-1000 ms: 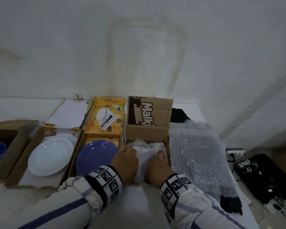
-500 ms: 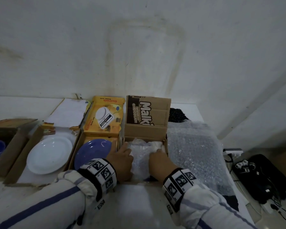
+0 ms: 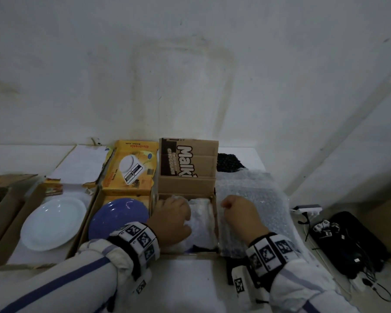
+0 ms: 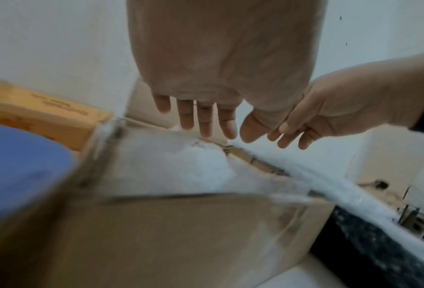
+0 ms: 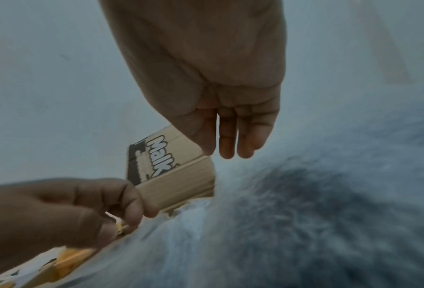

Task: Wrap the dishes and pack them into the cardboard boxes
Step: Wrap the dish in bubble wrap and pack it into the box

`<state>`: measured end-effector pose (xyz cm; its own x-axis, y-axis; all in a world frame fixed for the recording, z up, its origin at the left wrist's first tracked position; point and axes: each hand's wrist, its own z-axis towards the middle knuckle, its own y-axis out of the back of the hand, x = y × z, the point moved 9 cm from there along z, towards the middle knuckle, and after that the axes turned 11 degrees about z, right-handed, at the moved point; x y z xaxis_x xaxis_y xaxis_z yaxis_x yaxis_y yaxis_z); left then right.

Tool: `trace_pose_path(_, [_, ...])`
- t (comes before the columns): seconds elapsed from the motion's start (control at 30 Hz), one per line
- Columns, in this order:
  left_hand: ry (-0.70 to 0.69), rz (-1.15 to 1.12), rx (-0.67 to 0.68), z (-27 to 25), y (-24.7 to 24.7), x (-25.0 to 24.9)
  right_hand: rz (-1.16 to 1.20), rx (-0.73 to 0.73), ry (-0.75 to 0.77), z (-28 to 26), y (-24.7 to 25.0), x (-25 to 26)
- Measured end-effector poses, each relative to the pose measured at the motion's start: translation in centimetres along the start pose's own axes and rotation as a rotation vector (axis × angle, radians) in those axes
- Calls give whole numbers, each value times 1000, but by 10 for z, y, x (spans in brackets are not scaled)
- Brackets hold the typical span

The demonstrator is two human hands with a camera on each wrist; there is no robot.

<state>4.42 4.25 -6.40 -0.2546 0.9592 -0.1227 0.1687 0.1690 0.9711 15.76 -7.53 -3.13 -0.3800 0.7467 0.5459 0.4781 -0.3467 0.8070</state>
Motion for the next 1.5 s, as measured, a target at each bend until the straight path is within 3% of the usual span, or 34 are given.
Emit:
trace_pose_path(0.13, [-20, -357, 128, 28, -13, -49, -131, -33, -60, -2, 8, -32])
trace_pose_path(0.2, [49, -442, 143, 37, -20, -64, -131, -27, -34, -5, 3, -39])
trace_pose_path(0.37, [288, -545, 2, 44, -20, -59, -46, -31, 33, -14, -6, -44])
trace_pose_path(0.6, [318, -822, -75, 43, -11, -65, 36, -55, 62, -15, -1, -46])
trace_pose_path(0.7, [348, -1018, -163, 39, 2, -65, 105, -137, 59, -17, 16, -47])
trace_pose_path(0.97, [380, -1424, -210, 14, 13, -42, 319, -243, -158, -12, 52, -73])
trace_pose_path(1.1, [413, -1460, -187, 7, 8, -27, 457, -146, -270, -6, 42, -84])
trace_pose_path(1.2, [447, -1485, -27, 8, -11, -35, 349, -110, -308, -3, 35, -89])
trace_pose_path(1.5, [409, -1365, 37, 19, -29, -71, -27, -129, -95, 3, 38, -83])
